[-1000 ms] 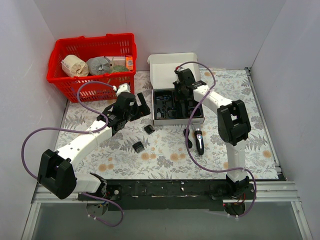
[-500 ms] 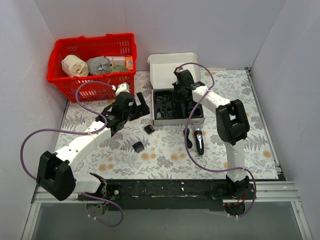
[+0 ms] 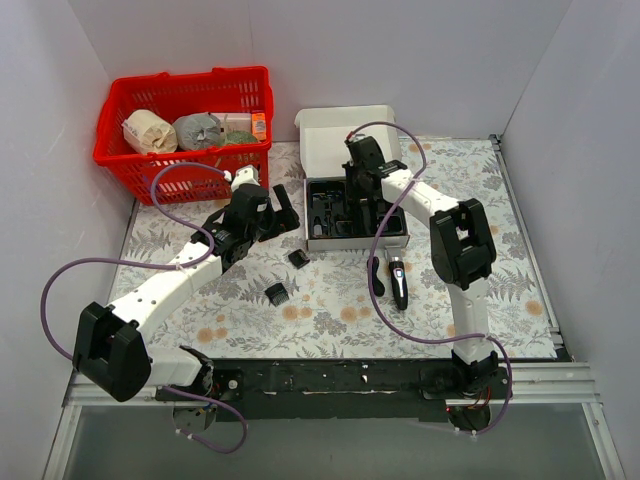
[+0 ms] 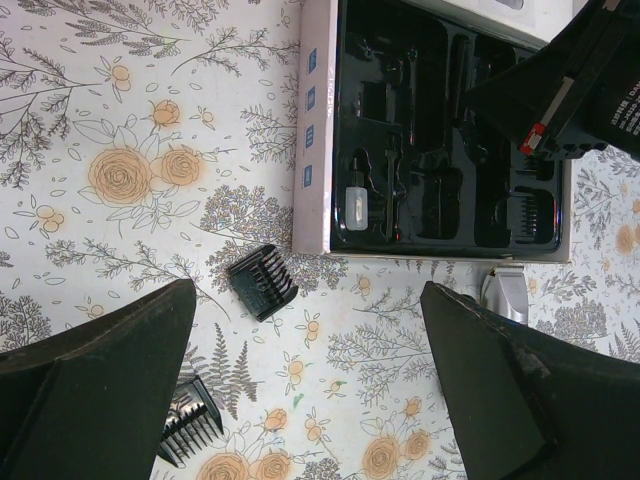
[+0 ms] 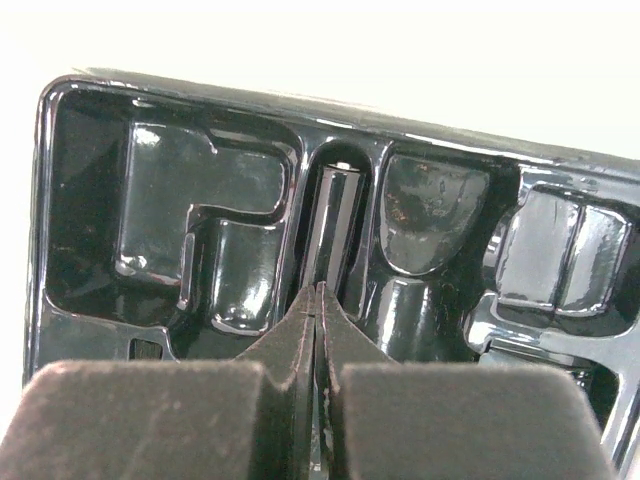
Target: Sort the hair-cutting tools
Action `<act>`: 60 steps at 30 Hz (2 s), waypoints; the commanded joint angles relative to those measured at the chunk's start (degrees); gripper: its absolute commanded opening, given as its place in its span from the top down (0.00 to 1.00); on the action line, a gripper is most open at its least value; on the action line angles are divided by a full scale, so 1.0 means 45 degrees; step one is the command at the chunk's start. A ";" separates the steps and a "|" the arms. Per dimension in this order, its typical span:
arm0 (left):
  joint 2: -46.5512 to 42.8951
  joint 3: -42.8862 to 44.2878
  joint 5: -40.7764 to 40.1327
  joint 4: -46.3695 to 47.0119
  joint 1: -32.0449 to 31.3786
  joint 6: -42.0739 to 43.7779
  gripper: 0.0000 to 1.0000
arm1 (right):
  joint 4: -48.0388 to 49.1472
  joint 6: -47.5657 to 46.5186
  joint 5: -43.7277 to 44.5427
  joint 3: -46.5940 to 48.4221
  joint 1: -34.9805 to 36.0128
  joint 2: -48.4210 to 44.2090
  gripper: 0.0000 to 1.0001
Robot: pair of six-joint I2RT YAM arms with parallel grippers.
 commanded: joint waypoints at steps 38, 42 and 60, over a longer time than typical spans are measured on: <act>-0.0745 0.0021 -0.0224 -0.0291 -0.0025 0.0288 0.02 | 0.0490 -0.0205 0.0563 0.0379 0.0095 0.1294 0.99; -0.0745 0.0002 -0.0107 -0.0310 -0.0044 0.0229 0.02 | 0.0334 -0.0361 0.0759 0.0670 0.0076 0.1391 0.99; -0.0785 0.0236 -0.0146 -0.0525 -0.0025 0.0307 0.02 | -0.0018 -0.0459 0.0994 0.1648 0.0056 0.2407 0.99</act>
